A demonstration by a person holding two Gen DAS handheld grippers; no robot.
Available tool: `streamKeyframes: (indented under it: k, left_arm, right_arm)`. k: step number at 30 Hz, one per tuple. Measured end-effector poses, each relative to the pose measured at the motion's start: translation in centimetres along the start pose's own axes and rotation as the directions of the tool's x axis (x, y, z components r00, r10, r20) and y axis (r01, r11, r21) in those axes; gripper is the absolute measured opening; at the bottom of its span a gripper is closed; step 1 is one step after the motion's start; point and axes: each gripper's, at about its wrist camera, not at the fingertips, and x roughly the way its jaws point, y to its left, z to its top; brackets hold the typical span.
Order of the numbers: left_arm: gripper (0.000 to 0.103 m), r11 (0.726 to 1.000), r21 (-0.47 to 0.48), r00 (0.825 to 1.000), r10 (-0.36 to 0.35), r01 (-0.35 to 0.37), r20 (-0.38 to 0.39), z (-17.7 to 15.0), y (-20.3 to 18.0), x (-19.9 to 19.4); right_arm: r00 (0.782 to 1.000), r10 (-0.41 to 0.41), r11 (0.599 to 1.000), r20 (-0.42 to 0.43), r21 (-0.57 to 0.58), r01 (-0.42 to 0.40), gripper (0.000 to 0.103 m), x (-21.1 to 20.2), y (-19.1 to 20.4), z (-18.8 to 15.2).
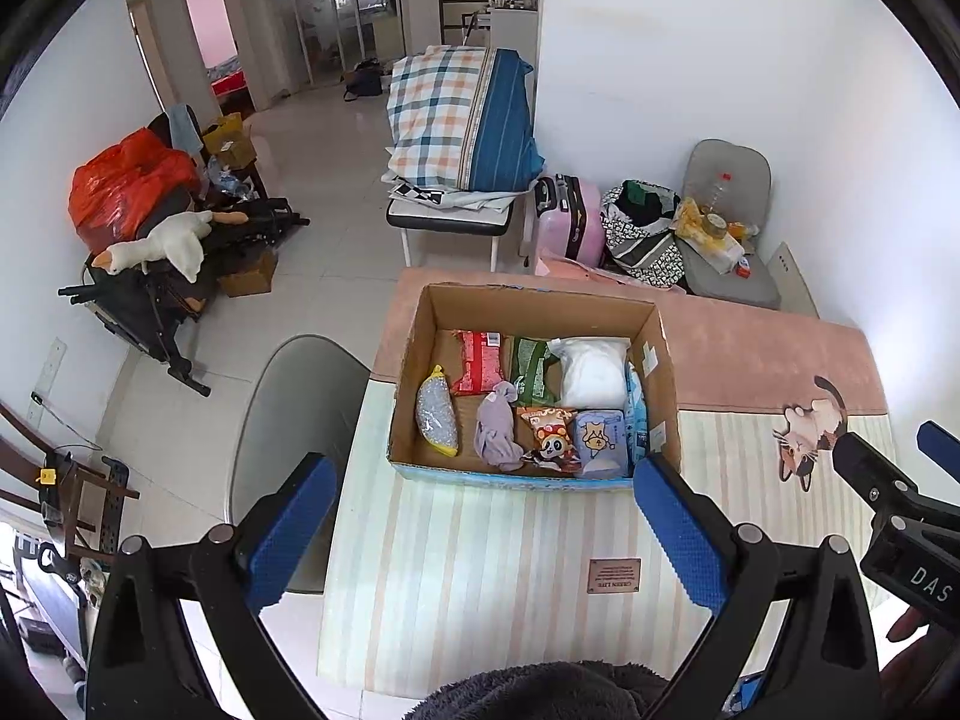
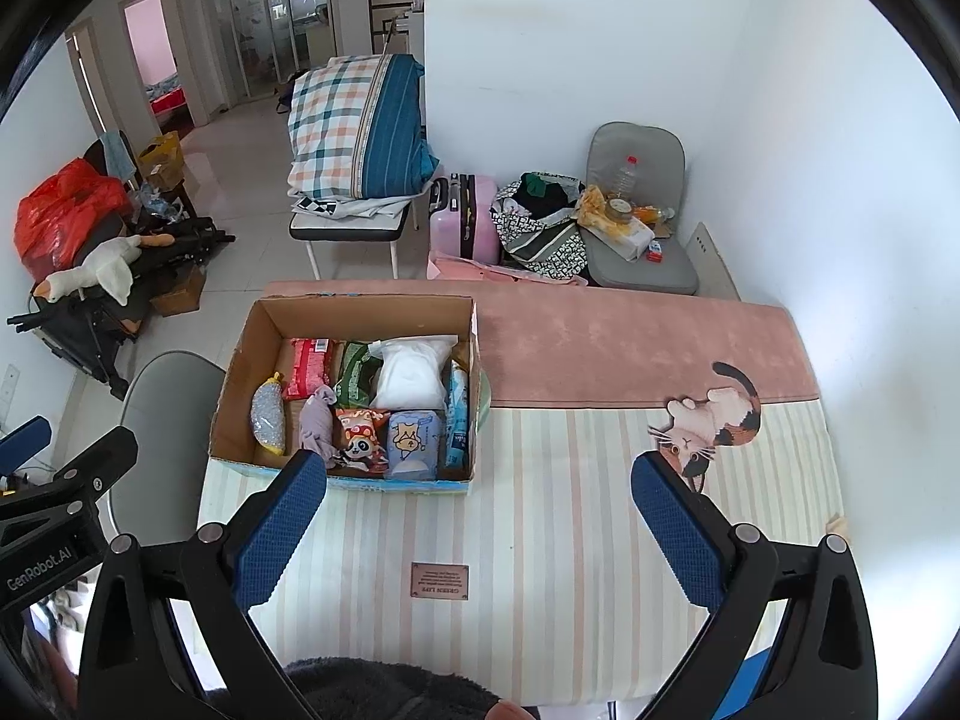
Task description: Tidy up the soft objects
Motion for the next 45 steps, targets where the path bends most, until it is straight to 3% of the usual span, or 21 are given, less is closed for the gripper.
streamKeyframes:
  k: [45]
  left_arm:
    - [0.102, 1.0, 0.01, 1.0, 0.014, -0.014, -0.003, 0.4, -1.5, -0.1]
  right_arm:
    - [1.0, -0.006, 1.0, 0.007, -0.01, 0.006, 0.103, -0.3, -0.8, 0.4]
